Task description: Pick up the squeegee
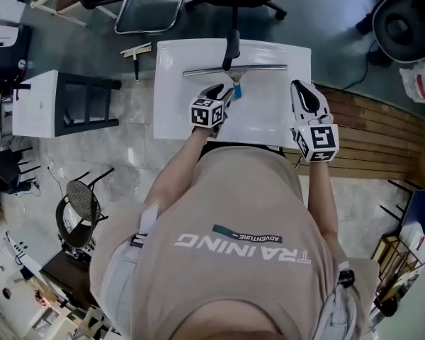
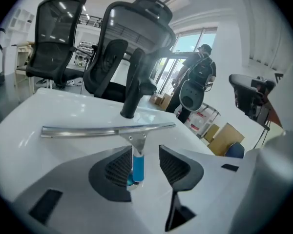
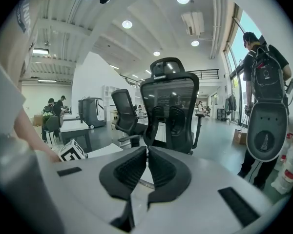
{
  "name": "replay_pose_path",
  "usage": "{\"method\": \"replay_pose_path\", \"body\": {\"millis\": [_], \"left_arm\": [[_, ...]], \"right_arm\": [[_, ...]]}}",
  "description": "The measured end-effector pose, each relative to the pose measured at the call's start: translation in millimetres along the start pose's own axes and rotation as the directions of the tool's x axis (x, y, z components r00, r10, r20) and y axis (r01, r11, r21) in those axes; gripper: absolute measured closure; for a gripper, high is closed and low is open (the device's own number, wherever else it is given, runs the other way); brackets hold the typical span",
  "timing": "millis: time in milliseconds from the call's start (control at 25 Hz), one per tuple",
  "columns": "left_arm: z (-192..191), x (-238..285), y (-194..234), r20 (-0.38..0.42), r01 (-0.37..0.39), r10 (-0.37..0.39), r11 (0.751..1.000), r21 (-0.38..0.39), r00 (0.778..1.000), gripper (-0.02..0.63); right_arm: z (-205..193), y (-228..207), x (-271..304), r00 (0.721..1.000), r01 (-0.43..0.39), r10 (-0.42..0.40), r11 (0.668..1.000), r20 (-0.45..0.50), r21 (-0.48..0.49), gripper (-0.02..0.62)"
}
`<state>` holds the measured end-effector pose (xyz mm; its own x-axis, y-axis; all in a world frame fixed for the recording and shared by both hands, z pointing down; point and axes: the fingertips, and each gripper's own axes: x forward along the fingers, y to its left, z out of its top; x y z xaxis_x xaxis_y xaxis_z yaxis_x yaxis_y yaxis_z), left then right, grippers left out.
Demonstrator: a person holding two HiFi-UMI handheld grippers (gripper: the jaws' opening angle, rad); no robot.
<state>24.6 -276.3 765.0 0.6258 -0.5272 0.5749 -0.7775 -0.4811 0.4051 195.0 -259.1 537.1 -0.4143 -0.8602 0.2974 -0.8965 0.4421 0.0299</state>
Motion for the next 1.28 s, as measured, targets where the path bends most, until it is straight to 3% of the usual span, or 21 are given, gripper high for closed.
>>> {"method": "replay_pose_path", "body": {"millis": [240,520,680,920,1080,1160,1280], "left_arm": [[-34,50,13,-0.1,-0.025,0.016,0.996,-0.086,0.995,0.433],[-43,87,20,-0.136,-0.04,0.026,0.994,-0.1,0.99,0.433],[-43,101,21,-0.136,-0.082,0.071,0.994,-0.076,0.988,0.433],[-34,116,33,-0.11,-0.192,0.18,0.976,-0.102,0.977,0.433],[-36,118,32,-0.092,-0.192,0.182,0.976,-0.101,0.979,0.437],[-35,117,33,-0.097,-0.194,0.187,0.979,-0.068,0.978,0.502],[-30,111,35,-0.101,-0.2,0.195,0.979,-0.043,0.976,0.505]], "right_arm": [[-8,4,-7,0.999,-0.008,0.007,1.0,-0.033,-0.024,0.558],[-15,-6,-10,0.997,-0.014,0.011,0.999,-0.072,-0.046,0.558],[-20,-7,-11,0.995,-0.02,0.014,0.999,-0.1,-0.051,0.558],[-26,-16,-11,0.991,-0.026,0.018,0.998,-0.132,-0.06,0.558],[-28,-25,-15,0.99,-0.016,0.008,0.998,-0.139,-0.057,0.558],[-30,-26,-13,0.99,-0.018,0.01,0.998,-0.139,-0.055,0.558],[-31,-18,-8,0.99,-0.032,0.024,0.998,-0.141,-0.054,0.558]]}}
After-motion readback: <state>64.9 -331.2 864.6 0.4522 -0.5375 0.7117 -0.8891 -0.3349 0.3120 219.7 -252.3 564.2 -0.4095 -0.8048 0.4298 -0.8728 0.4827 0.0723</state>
